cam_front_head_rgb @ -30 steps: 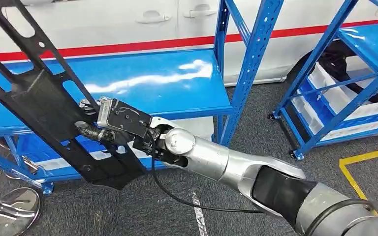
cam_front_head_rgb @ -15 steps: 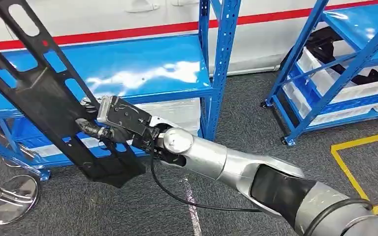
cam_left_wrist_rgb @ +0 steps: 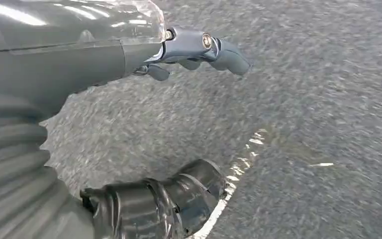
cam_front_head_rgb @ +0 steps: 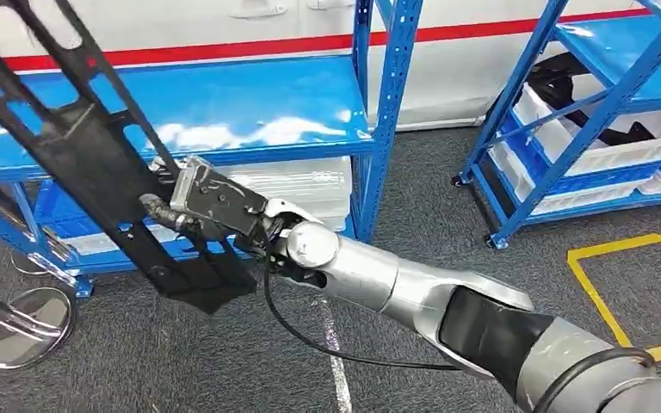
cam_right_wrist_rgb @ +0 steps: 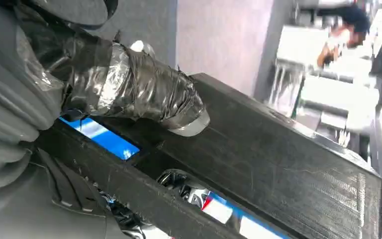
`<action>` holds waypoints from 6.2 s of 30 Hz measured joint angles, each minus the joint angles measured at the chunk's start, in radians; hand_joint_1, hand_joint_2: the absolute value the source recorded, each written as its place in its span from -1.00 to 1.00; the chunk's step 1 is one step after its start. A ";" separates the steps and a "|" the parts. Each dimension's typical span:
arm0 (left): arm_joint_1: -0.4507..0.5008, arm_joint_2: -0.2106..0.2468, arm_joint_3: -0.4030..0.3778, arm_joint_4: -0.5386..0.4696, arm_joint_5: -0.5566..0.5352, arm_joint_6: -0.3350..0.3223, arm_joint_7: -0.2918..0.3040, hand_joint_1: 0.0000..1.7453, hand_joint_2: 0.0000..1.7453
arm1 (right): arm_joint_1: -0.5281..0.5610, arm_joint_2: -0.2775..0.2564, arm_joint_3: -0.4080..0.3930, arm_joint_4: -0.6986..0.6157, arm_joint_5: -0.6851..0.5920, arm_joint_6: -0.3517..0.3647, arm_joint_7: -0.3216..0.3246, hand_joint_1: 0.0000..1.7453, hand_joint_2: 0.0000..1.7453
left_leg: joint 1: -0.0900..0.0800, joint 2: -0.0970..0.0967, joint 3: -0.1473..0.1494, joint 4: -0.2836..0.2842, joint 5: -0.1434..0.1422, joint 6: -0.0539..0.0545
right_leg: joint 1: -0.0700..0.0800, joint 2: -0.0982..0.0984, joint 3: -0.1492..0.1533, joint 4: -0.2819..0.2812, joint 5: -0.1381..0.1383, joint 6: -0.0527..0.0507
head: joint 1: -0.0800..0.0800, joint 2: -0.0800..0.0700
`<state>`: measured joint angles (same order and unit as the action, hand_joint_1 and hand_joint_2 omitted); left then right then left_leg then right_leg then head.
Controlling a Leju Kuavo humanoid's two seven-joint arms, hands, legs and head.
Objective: Take the parts from the cabinet and place them on the table.
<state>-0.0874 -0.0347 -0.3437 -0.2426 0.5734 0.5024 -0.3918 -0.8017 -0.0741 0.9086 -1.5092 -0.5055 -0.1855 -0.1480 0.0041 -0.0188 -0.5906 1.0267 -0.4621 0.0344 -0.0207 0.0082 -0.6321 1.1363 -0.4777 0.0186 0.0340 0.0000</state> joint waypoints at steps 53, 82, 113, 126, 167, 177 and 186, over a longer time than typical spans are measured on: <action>0.016 0.027 0.083 0.014 0.239 0.062 -0.093 -1.00 1.00 | 0.372 -0.206 -0.342 -0.395 0.408 -0.291 -0.050 1.00 1.00 | -0.006 0.025 -0.016 -0.029 0.043 0.006 | -0.006 -0.148 0.052 -0.097 -0.017 0.007 | -0.005 0.000; 0.017 0.047 0.068 0.015 0.178 0.048 -0.084 -1.00 1.00 | 0.670 -0.202 -0.346 -0.592 0.686 -0.398 -0.038 1.00 1.00 | -0.055 0.089 -0.058 0.009 0.031 0.036 | 0.012 -0.173 0.087 -0.090 -0.045 -0.029 | -0.006 0.000; 0.009 0.048 0.032 0.015 0.184 0.036 -0.090 -1.00 1.00 | 0.681 -0.204 -0.346 -0.657 0.726 -0.397 0.000 1.00 1.00 | -0.064 0.064 -0.059 0.005 0.038 0.038 | 0.003 -0.152 0.106 -0.090 -0.062 -0.012 | -0.007 0.000; 0.010 0.042 0.022 0.015 0.198 0.040 -0.090 -1.00 1.00 | 0.691 -0.209 -0.346 -0.660 0.726 -0.420 0.002 1.00 1.00 | -0.015 -0.117 -0.046 0.065 -0.016 0.008 | -0.024 0.081 0.002 -0.023 -0.018 0.017 | -0.005 0.001; 0.016 0.039 -0.014 0.015 0.200 0.046 -0.090 -1.00 1.00 | 0.706 -0.210 -0.349 -0.661 0.726 -0.424 0.000 1.00 1.00 | -0.002 0.013 -0.194 0.303 -0.096 -0.027 | -0.011 -0.058 0.049 -0.074 -0.022 -0.021 | -0.011 0.000; 0.020 0.041 -0.017 0.015 0.200 0.047 -0.091 -1.00 1.00 | 0.696 -0.209 -0.349 -0.661 0.726 -0.417 0.001 1.00 1.00 | -0.014 0.038 -0.036 0.001 0.021 0.019 | -0.006 -0.081 0.109 -0.071 -0.076 0.025 | -0.008 0.000; 0.017 0.041 -0.019 0.015 0.206 0.045 -0.085 -1.00 1.00 | 0.682 -0.220 -0.353 -0.644 0.710 -0.387 0.033 1.00 1.00 | -0.013 -0.094 -0.008 0.013 -0.009 0.026 | -0.002 0.076 0.008 -0.055 0.017 0.005 | -0.008 0.000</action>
<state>-0.0701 0.0061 -0.3628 -0.2274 0.7794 0.5470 -0.4772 -0.1195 -0.2945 0.5554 -2.1535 0.2041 -0.5730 -0.1148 -0.0089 -0.1131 -0.5984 1.0392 -0.4706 0.0599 -0.0231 0.0845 -0.6239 1.0809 -0.4603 0.0233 0.0256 0.0000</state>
